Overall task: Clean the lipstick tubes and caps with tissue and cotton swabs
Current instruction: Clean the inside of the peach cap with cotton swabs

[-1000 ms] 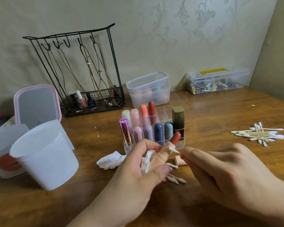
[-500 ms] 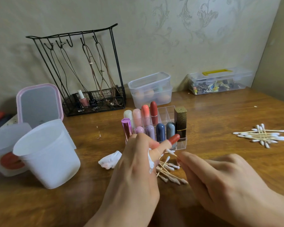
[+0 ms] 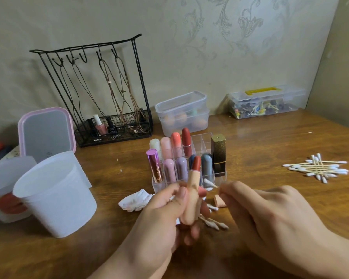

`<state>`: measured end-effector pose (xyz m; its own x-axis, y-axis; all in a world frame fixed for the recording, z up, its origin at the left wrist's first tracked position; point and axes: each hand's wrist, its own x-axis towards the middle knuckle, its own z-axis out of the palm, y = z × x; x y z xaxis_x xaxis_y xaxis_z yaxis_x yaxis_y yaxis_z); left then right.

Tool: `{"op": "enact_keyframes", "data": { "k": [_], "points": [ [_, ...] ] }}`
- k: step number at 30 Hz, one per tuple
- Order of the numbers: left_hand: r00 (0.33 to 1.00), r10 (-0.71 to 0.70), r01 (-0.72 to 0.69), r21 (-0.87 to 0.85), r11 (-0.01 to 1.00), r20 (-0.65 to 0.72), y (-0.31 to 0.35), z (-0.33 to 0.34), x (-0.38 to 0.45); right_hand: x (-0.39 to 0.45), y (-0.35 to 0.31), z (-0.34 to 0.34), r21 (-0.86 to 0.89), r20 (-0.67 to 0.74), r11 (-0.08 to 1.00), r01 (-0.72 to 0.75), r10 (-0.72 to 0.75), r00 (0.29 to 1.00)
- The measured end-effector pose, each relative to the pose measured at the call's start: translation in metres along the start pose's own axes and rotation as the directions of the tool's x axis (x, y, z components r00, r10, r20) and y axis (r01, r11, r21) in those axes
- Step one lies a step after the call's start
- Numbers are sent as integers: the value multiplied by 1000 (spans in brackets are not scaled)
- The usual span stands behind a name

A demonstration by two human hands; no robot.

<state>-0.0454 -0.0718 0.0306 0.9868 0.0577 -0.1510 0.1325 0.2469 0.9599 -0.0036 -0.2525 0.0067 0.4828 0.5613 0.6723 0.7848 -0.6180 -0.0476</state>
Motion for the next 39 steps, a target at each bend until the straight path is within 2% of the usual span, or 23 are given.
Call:
{"op": "enact_keyframes", "data": {
  "k": [4,8,11,14,18,23,26,28,30,34,39],
  "points": [
    [990,-95,108,-117,987,109,0,-2,-1,1,2,-1,-28,8,1000,-2,2,1000],
    [965,-178,224,-249,942,191,1,-8,0,2,4,-2,36,23,998,55,-56,998],
    [939,-213,291,-289,912,270,2,-9,-1,3,6,-2,40,15,999,32,-33,999],
    [930,-237,321,-310,895,280,3,-10,0,2,5,-3,75,18,995,67,-68,998],
    [915,-251,351,-321,880,315,2,-11,2,2,5,-2,16,10,999,46,-46,999],
    [895,-248,365,-288,885,370,2,-15,4,1,10,-2,50,19,997,55,-56,998],
    [890,-259,368,-257,894,375,4,-15,3,1,16,-4,62,2,998,-4,4,1000],
    [899,-248,357,-275,893,361,4,-16,4,4,23,-9,145,-26,987,-74,79,997],
    [915,-212,319,-291,902,344,6,-18,5,6,29,-13,199,7,968,-151,153,988],
    [950,-176,244,-265,933,257,6,-19,5,3,34,-2,38,194,990,-138,128,973],
    [960,-140,201,-247,948,244,8,-20,5,4,32,-9,0,175,995,-97,95,980]
  ]
}}
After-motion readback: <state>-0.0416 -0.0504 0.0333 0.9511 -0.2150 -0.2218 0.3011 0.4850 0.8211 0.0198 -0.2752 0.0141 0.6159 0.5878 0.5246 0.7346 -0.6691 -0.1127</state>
